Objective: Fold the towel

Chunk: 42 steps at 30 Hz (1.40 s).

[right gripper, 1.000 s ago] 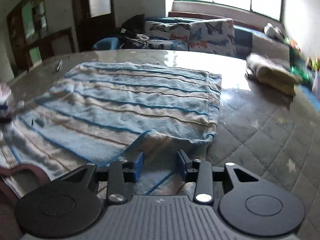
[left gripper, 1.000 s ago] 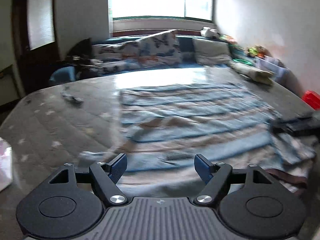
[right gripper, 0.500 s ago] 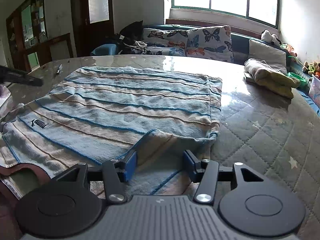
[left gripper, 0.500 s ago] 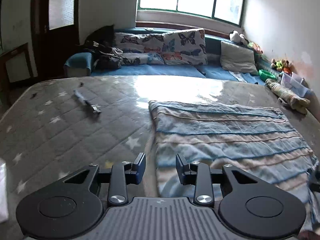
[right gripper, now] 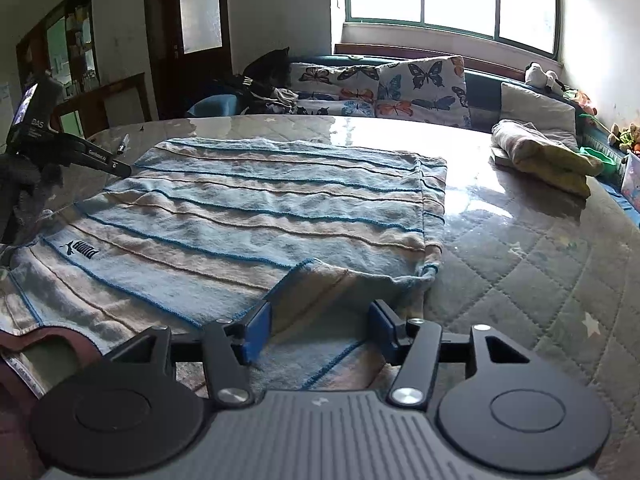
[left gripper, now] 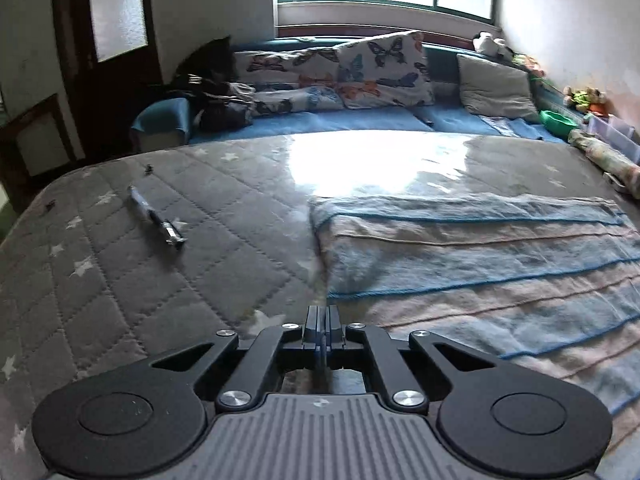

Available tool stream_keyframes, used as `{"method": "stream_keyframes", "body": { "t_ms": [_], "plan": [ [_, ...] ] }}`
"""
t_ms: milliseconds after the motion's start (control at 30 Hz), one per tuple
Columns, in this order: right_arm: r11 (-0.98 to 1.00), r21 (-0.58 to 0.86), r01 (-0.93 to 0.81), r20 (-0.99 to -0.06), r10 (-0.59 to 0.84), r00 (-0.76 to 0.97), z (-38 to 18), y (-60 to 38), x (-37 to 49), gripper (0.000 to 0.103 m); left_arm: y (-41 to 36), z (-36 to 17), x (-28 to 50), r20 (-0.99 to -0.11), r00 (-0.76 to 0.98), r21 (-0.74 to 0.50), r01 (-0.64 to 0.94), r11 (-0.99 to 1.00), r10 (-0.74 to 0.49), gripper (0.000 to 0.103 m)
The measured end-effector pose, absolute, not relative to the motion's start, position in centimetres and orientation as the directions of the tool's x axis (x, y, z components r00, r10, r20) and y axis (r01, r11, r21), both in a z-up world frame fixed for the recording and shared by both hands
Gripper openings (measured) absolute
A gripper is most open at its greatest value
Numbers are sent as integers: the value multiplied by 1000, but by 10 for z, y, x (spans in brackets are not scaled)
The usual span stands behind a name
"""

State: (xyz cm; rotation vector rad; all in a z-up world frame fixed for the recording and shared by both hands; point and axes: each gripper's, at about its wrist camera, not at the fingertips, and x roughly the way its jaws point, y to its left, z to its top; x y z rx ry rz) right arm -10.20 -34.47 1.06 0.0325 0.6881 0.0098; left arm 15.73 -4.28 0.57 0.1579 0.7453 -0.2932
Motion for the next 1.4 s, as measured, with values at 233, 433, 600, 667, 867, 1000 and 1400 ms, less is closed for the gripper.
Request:
{"method": "stream_keyframes", "body": {
  "t_ms": [233, 433, 600, 667, 867, 1000, 1400],
  "plan": [
    [999, 35, 0, -628, 22, 778, 10, -345, -103, 56, -29, 15, 188, -701, 674, -99, 231, 968, -233, 4],
    [999, 38, 0, -628, 24, 778, 10, -345, -103, 57, -47, 19, 213, -694, 669, -138, 238, 961, -265, 32],
    [999, 40, -5, -625, 29, 780, 9, -345, -103, 60, -63, 12, 226, -705, 667, -102, 242, 965, -242, 33],
    [999, 40, -10, -622, 33, 782, 9, -345, -104, 61, -63, 10, 224, -694, 677, -87, 257, 962, -244, 25],
    [999, 39, -12, -617, 34, 786, 8, -344, -104, 62, -73, 8, 220, -666, 720, 31, 288, 957, -196, 4],
    [999, 40, -13, -616, 35, 787, 7, -345, -104, 62, -76, 5, 220, -648, 751, 114, 261, 959, -128, 2],
    [999, 32, -2, -632, 22, 775, 9, -342, -100, 64, -33, 28, 174, -686, 665, -88, 329, 940, -296, 6]
  ]
}}
